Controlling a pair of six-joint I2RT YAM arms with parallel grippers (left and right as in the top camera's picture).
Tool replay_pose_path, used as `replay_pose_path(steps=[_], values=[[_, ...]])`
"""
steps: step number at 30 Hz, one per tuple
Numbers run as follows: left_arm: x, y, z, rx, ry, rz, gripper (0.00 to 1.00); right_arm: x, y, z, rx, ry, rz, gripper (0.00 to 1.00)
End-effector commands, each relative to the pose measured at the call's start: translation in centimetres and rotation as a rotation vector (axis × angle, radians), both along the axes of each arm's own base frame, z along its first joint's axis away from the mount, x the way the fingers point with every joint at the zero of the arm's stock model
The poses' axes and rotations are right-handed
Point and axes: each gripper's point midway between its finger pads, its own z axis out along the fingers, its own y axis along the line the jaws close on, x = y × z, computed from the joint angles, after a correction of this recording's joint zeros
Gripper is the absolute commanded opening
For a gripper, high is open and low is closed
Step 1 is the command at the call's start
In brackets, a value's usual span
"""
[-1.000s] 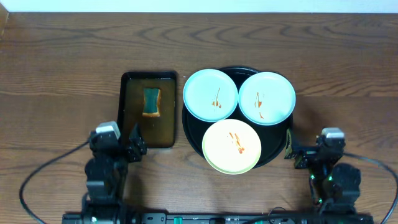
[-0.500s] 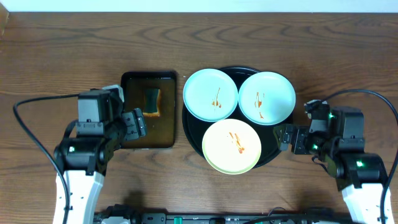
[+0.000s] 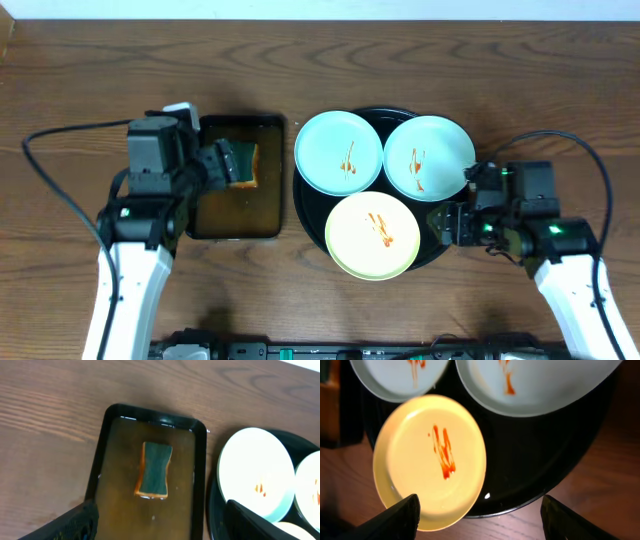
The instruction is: Clean dirty plates on tray and stack at the side
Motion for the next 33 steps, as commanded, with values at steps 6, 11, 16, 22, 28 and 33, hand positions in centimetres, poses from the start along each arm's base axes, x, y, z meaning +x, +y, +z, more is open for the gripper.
replay_pose_path(steps=[6, 11, 16, 22, 28, 33], values=[[5.3, 0.2, -5.9, 0.037, 0.153, 0.012, 0.8, 0.5, 0.9, -2.6, -0.074, 0.096, -0.018, 0.8], [6.8, -1.9, -11.6, 0.053, 0.249, -0.049, 0.8, 0.8, 1.0, -3.2, -0.077, 0.109, -0.019, 0.79], [7.0, -2.5, -15.6, 0.103, 0.323, -0.058, 0.67, 0.8, 1.1, -3.2, -0.074, 0.109, -0.017, 0.79], [6.5, -2.1, -18.1, 0.14, 0.384, -0.046, 0.63, 0.9, 1.1, -3.2, -0.073, 0.104, -0.017, 0.8], [6.3, -2.0, -18.3, 0.144, 0.395, -0.046, 0.41, 0.9, 1.1, -3.2, -0.073, 0.103, -0.018, 0.8], [5.6, -1.9, -19.0, 0.146, 0.414, -0.047, 0.12, 0.9, 1.1, -3.2, -0.073, 0.105, -0.017, 0.82]])
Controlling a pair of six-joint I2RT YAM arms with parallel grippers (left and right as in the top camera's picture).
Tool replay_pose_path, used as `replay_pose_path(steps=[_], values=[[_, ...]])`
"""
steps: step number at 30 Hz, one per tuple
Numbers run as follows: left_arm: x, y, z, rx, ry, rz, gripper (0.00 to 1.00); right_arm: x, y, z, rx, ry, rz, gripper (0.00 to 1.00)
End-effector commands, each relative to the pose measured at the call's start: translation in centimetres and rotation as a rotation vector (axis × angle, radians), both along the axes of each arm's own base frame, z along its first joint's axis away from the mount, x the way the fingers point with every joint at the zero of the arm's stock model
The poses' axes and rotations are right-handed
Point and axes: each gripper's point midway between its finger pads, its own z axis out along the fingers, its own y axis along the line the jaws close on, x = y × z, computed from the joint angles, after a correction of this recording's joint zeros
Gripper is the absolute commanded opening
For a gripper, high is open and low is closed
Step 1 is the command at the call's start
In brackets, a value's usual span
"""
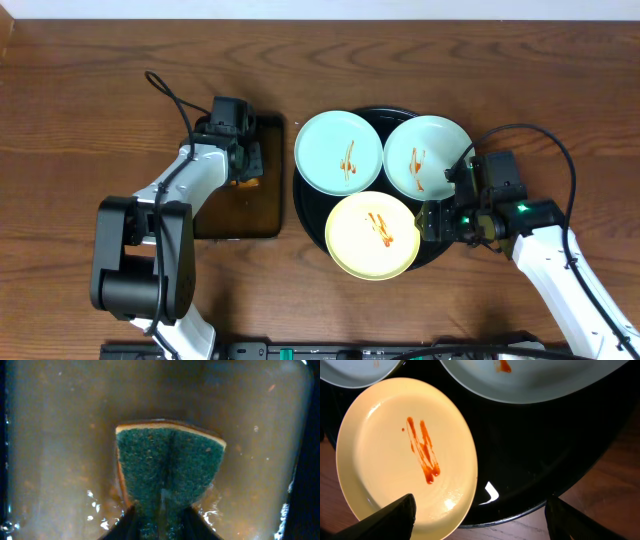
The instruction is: Clean dirty plates on tray and stack at the side
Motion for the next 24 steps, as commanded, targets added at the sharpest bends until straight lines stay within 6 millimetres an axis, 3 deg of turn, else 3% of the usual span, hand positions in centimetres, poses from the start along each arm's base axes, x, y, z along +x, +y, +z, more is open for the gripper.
replay_pose_path(steps=[1, 5, 11, 14, 21, 24], values=[[-0.1, 0.2, -0.4, 0.015, 0.01, -0.003, 0.09, 0.4, 0.1, 0.3, -0.004, -0.01, -0.006, 0.82], [-0.2, 0.2, -0.5, 0.015, 0.014, -0.003, 0.08, 0.2, 0.1, -0.5, -0.01, 0.021, -0.006, 0.81], [-0.6, 0.1, 0.2, 0.006, 0.017, -0.002, 0.07, 0.8, 0.9, -1.9, 0.019, 0.056, 0.005, 0.6], [-0.5, 0.1, 1.4, 0.002, -0.01, 0.001, 0.07, 1.0, 0.9, -2.5, 0.017, 0.069, 0.006, 0.49], [-0.9, 0.1, 5.7, -0.023, -0.084, 0.033, 0.08, 0.2, 2.3, -4.6, 0.003, 0.137, 0.06, 0.46], [-1.6, 0.2, 6.6, -0.024, -0.08, 0.036, 0.07, 0.2, 3.0, -5.5, -0.008, 0.149, 0.085, 0.43]])
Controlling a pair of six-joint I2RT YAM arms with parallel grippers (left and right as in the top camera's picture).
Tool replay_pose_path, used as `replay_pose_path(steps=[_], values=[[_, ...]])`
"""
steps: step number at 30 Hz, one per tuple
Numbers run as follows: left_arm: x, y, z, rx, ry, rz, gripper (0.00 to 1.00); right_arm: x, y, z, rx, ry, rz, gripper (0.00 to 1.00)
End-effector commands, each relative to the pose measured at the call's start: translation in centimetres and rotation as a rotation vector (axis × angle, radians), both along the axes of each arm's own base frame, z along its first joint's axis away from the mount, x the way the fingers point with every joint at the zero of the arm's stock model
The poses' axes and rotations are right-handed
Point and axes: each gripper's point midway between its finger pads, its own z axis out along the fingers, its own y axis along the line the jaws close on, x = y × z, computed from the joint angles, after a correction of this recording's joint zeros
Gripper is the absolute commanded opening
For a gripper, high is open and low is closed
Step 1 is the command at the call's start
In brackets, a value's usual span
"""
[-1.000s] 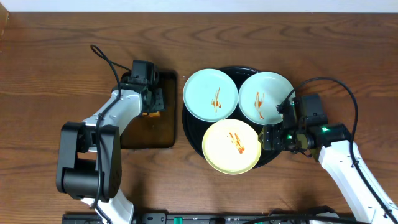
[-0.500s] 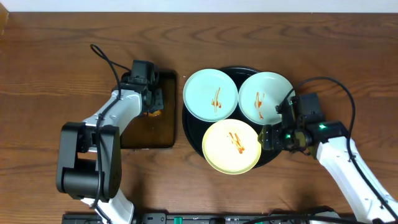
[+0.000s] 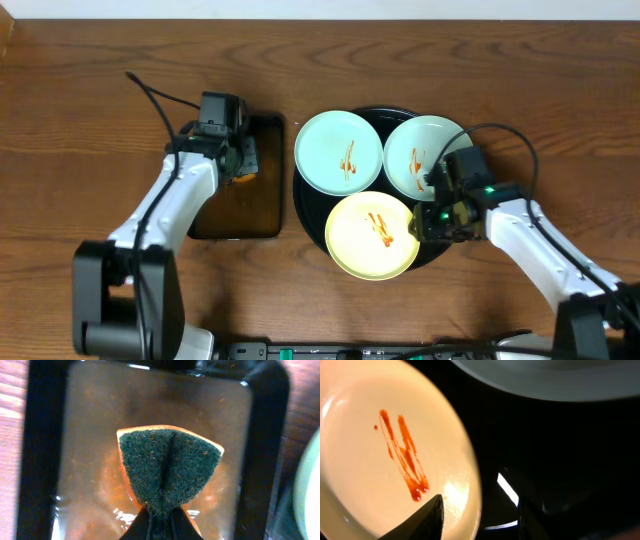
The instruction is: Clean dirty plates on tray and stack at the side
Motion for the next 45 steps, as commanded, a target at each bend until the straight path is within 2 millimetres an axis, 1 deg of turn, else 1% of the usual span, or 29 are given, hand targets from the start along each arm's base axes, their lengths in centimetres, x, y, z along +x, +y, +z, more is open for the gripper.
replay_pose_path(steps=[1, 4, 7, 12, 13, 14, 15, 16, 17, 19, 21, 24, 27, 29, 31, 35, 36, 37, 41, 43, 44, 45], values=[[-0.8, 0.1, 1.2, -0.009, -0.005, 0.022, 0.07, 0.1, 0.8, -0.8, -0.006, 0.014, 0.023, 0.38], [-0.9, 0.1, 1.6, -0.012, -0.008, 0.027, 0.07, 0.3, 0.8, -1.1, -0.007, 0.019, 0.008, 0.32], [-0.7, 0.1, 2.1, -0.015, -0.031, 0.027, 0.08, 0.5, 0.8, -1.2, -0.009, 0.015, 0.007, 0.27], [0.4, -0.1, 3.9, -0.026, -0.113, 0.027, 0.07, 0.5, 0.5, -1.3, -0.023, 0.012, 0.005, 0.2], [0.7, -0.1, 4.5, -0.029, -0.137, 0.027, 0.08, 0.6, 0.5, -1.3, -0.027, 0.009, 0.004, 0.14], [1.0, -0.1, 5.3, -0.034, -0.171, 0.026, 0.07, 0.6, 0.5, -1.3, -0.026, 0.008, 0.004, 0.11], [1.3, -0.2, 6.2, -0.039, -0.204, 0.026, 0.07, 0.7, 0.5, -1.3, -0.025, 0.005, 0.004, 0.06], [1.5, -0.2, 7.0, -0.043, -0.233, 0.026, 0.07, 0.7, 0.5, -1.3, -0.025, 0.004, 0.004, 0.03], [1.8, -0.2, 8.4, -0.049, -0.279, 0.026, 0.07, 0.7, 0.5, -1.3, -0.025, 0.004, 0.004, 0.01], [2.1, -0.2, 10.0, -0.053, -0.335, 0.028, 0.07, 0.7, 0.5, -1.3, -0.024, 0.003, 0.004, 0.01], [2.4, -0.3, 12.3, -0.064, -0.413, 0.027, 0.07, 0.8, 0.5, -1.2, -0.024, 0.0, 0.003, 0.01], [2.3, -0.2, 14.7, -0.075, -0.489, 0.026, 0.07, 0.8, 0.6, -1.2, -0.022, -0.002, 0.004, 0.01], [2.0, -0.2, 16.5, -0.082, -0.541, 0.026, 0.07, 0.8, 0.6, -1.2, -0.022, 0.001, 0.004, 0.02], [1.9, -0.2, 16.9, -0.083, -0.55, 0.026, 0.07, 0.8, 0.6, -1.2, -0.022, 0.001, 0.004, 0.08], [1.9, -0.2, 17.0, -0.084, -0.554, 0.026, 0.07, 0.8, 0.6, -1.2, -0.019, 0.002, 0.005, 0.11], [2.0, -0.2, 17.2, -0.085, -0.562, 0.026, 0.08, 0.8, 0.8, -1.1, -0.007, 0.001, 0.007, 0.13], [2.1, -0.2, 17.3, -0.086, -0.567, 0.026, 0.07, 0.9, 0.9, -1.1, -0.006, -0.002, 0.007, 0.18], [2.1, -0.2, 17.4, -0.086, -0.57, 0.026, 0.07, 0.9, 0.9, -1.1, -0.005, -0.003, 0.007, 0.2], [2.3, -0.2, 17.7, -0.088, -0.585, 0.026, 0.07, 0.8, 1.0, -1.1, 0.001, 0.001, 0.009, 0.44], [2.3, -0.2, 17.6, -0.088, -0.584, 0.026, 0.08, 0.7, 1.3, -1.0, 0.017, 0.004, 0.012, 0.52], [2.3, -0.2, 17.6, -0.088, -0.584, 0.026, 0.07, 0.7, 1.5, -0.9, 0.03, 0.005, 0.014, 0.59], [2.3, -0.2, 17.6, -0.088, -0.584, 0.026, 0.07, 0.7, 1.6, -0.9, 0.035, 0.005, 0.015, 0.73]])
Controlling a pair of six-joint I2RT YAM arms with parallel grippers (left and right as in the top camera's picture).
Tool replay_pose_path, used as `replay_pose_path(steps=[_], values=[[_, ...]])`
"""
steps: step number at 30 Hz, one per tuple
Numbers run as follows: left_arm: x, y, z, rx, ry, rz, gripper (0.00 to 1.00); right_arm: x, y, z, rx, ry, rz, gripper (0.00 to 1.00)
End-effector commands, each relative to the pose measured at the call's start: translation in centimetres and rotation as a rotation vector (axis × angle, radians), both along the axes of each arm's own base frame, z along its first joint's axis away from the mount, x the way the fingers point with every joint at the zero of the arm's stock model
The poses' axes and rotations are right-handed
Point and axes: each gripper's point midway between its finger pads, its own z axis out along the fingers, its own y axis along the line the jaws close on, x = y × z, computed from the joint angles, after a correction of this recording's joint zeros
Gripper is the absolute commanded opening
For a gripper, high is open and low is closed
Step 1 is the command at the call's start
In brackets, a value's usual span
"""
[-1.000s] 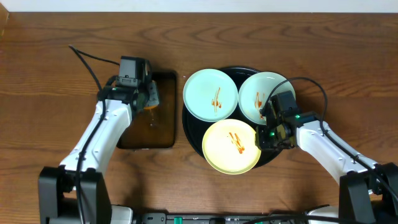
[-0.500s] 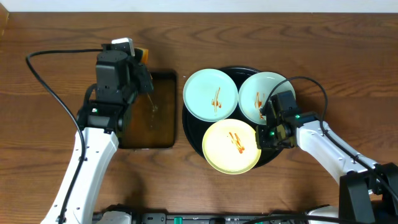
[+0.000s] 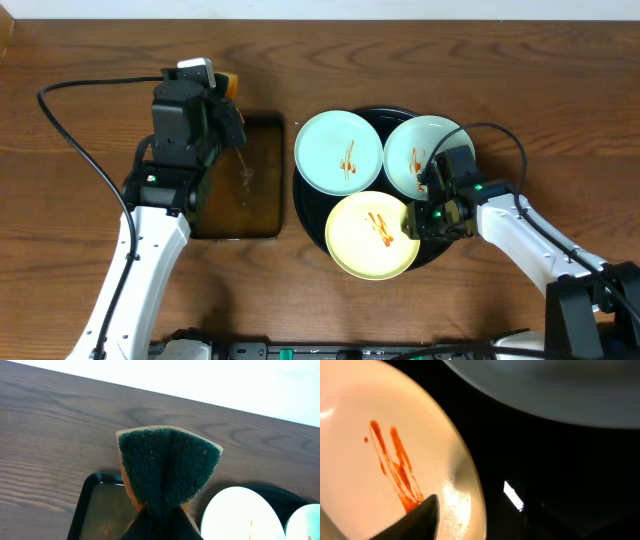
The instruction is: Clean dirty plates on tray and stack at the side
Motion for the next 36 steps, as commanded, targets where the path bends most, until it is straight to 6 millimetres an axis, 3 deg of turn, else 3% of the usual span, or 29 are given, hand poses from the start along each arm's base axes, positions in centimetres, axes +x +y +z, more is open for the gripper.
replay_pose_path(steps=[1, 2, 8, 10, 13, 17, 25, 28, 36], values=[[-0.1, 0.0, 0.7, -0.007, -0.022, 0.008, 0.07, 0.1, 1.0, 0.3, 0.039, 0.001, 0.015, 0.88], [-0.1, 0.1, 0.7, -0.007, -0.022, 0.009, 0.07, 0.1, 0.9, 0.3, 0.038, 0.001, 0.015, 0.99], [-0.1, 0.0, 0.6, -0.007, -0.02, 0.008, 0.08, 0.1, 0.9, 0.3, 0.037, 0.001, 0.014, 0.98], [-0.2, 0.1, 0.5, -0.006, -0.014, 0.008, 0.07, 0.1, 0.9, 0.3, 0.038, 0.002, 0.014, 0.75], [-0.3, 0.1, 0.2, -0.005, -0.002, 0.008, 0.07, -0.1, 0.9, 0.3, 0.037, 0.02, -0.014, 0.23], [-0.4, 0.1, 0.2, -0.004, 0.002, 0.008, 0.07, -0.1, 0.9, 0.3, 0.038, 0.023, -0.021, 0.04], [-0.9, 0.1, -0.6, 0.0, 0.042, 0.008, 0.07, 0.0, 0.5, 0.1, 0.014, 0.018, -0.026, 0.01], [-2.5, 0.3, -3.0, -0.008, 0.158, 0.026, 0.07, 0.1, -0.5, -0.2, -0.04, 0.017, -0.065, 0.01], [-5.5, 0.6, -8.7, -0.023, 0.424, 0.077, 0.07, 0.1, -0.6, -0.2, -0.045, 0.015, -0.056, 0.01]])
